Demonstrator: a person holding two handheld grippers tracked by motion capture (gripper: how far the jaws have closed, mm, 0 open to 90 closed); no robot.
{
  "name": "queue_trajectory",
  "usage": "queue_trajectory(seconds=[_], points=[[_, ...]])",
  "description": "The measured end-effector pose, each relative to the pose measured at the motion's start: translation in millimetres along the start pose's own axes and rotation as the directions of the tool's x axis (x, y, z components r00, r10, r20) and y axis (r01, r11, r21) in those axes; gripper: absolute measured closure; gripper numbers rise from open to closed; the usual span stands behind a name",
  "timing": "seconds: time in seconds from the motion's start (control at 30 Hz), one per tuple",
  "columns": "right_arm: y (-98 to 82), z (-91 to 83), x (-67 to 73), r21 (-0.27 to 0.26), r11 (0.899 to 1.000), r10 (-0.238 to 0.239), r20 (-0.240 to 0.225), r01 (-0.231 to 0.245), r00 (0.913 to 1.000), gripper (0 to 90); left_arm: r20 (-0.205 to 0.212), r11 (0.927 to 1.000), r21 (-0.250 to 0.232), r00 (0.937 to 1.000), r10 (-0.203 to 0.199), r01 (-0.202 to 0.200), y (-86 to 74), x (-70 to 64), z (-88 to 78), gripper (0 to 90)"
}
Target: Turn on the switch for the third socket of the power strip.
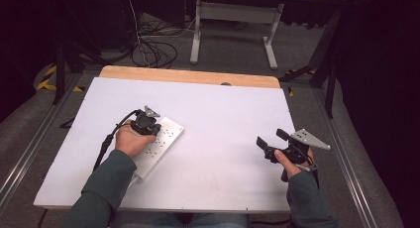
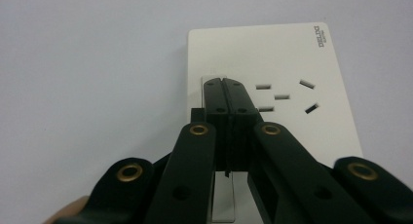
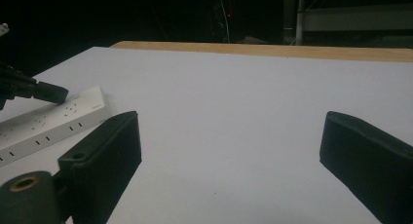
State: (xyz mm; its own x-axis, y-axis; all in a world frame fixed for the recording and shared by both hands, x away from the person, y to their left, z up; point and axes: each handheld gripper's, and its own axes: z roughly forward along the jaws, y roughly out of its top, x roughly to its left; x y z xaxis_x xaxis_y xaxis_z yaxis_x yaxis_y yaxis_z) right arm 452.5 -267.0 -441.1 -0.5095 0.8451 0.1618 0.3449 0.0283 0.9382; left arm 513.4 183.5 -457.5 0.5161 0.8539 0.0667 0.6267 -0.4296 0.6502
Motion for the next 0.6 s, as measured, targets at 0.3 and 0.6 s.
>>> queue_trajectory(seconds=[0.3,0.6], points=[[0.3,1.4,-0.4,0.001,1.000,-0.004,0.000,0.004,1.0000,8.6,0.000,0.9983,-0.037,0.9990,-0.045,0.045,-3.8,2.8,0.1,90.0],[0.2,3.1,0.2,0.005,1.000,-0.009,0.004,0.009,1.0000,8.8,-0.022,0.9839,-0.150,0.9947,-0.101,0.096,-10.2,17.8,-23.1,90.0]])
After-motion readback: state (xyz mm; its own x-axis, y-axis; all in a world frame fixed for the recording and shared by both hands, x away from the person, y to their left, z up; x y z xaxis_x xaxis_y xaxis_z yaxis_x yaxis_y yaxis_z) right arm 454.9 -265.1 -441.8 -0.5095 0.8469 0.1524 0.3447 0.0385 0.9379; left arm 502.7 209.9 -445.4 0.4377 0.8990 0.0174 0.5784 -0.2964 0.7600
